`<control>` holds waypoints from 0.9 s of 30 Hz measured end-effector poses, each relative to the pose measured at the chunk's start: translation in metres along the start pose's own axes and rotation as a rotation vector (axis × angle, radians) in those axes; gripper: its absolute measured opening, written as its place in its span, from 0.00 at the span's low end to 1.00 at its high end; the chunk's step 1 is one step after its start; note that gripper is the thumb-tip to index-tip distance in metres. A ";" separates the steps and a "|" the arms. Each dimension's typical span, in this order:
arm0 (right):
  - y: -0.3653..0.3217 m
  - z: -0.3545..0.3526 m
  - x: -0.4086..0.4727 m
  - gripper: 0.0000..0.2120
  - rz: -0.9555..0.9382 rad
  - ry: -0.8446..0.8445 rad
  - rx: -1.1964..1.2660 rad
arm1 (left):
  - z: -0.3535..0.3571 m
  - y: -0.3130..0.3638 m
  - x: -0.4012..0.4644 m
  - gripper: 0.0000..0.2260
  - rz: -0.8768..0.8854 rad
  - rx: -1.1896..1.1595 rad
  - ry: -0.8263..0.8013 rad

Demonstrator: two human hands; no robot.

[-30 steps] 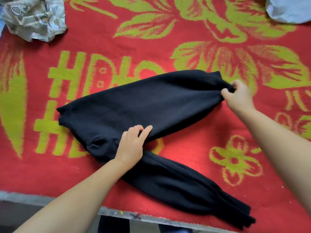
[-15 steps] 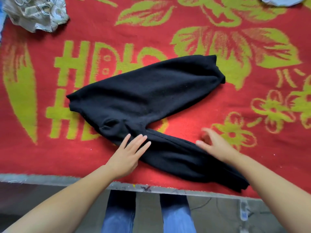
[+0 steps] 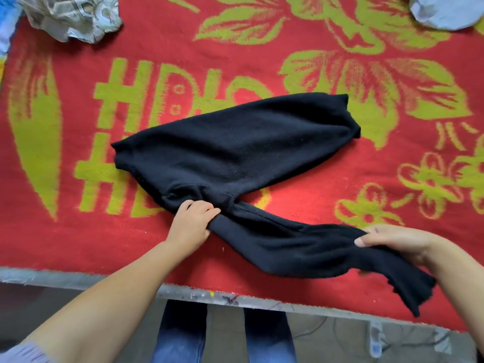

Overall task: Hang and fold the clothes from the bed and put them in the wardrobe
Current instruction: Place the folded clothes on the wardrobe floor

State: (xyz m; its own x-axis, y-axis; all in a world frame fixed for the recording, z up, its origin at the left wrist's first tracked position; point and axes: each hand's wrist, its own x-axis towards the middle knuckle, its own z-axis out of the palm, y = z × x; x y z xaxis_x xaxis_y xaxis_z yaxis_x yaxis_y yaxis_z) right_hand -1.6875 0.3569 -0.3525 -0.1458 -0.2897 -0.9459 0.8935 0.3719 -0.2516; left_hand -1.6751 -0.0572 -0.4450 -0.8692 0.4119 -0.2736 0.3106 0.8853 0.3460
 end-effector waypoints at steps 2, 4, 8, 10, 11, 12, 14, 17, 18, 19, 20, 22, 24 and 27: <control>-0.040 0.002 -0.008 0.09 -0.163 0.235 0.177 | -0.017 -0.009 0.010 0.13 -0.159 -0.306 -0.014; -0.079 0.003 -0.007 0.05 -0.342 0.431 0.305 | -0.032 -0.025 0.016 0.05 -0.263 -0.448 -0.061; -0.141 0.002 0.019 0.15 -0.607 0.190 0.994 | -0.057 -0.053 0.023 0.11 -0.396 -0.602 -0.118; -0.164 0.001 0.040 0.12 -0.615 0.195 1.222 | -0.057 -0.058 0.031 0.13 -0.471 -0.619 -0.122; -0.175 0.004 0.053 0.12 -0.619 0.227 1.290 | -0.053 -0.058 0.036 0.14 -0.502 -0.603 -0.114; -0.180 0.006 0.067 0.15 -0.631 0.253 1.337 | -0.048 -0.058 0.041 0.15 -0.530 -0.574 -0.100; -0.184 0.014 0.088 0.23 -0.644 0.303 1.239 | -0.040 -0.052 0.049 0.16 -0.594 -0.503 -0.066; -0.166 0.035 0.105 0.27 -0.649 0.620 0.447 | -0.032 -0.045 0.052 0.16 -0.699 -0.437 -0.046; -0.156 0.043 0.108 0.28 -0.664 0.720 0.104 | -0.031 -0.043 0.050 0.16 -0.720 -0.433 -0.048; -0.147 0.053 0.110 0.30 -0.689 0.771 -0.221 | -0.031 -0.042 0.048 0.15 -0.730 -0.435 -0.049; -0.136 0.065 0.111 0.31 -0.723 0.772 -0.502 | -0.032 -0.041 0.046 0.13 -0.735 -0.440 -0.052; -0.112 0.102 0.113 0.35 -0.793 0.721 -0.924 | -0.040 -0.039 0.042 0.08 -0.721 -0.451 -0.023; -0.091 0.145 0.122 0.38 -0.837 0.632 -1.235 | -0.050 -0.044 0.039 0.07 -0.669 -0.453 0.078; -0.078 0.194 0.148 0.43 -0.721 0.569 -1.467 | -0.067 -0.067 0.037 0.04 -0.664 -0.420 0.336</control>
State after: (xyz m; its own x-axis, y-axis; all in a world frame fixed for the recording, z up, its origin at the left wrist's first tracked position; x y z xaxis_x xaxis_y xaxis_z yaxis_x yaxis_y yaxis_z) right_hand -1.6966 0.1140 -0.4331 -0.7181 -0.5432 -0.4349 -0.4660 0.8396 -0.2792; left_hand -1.7536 -0.1163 -0.4184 -0.9092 -0.3084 -0.2799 -0.4142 0.7396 0.5306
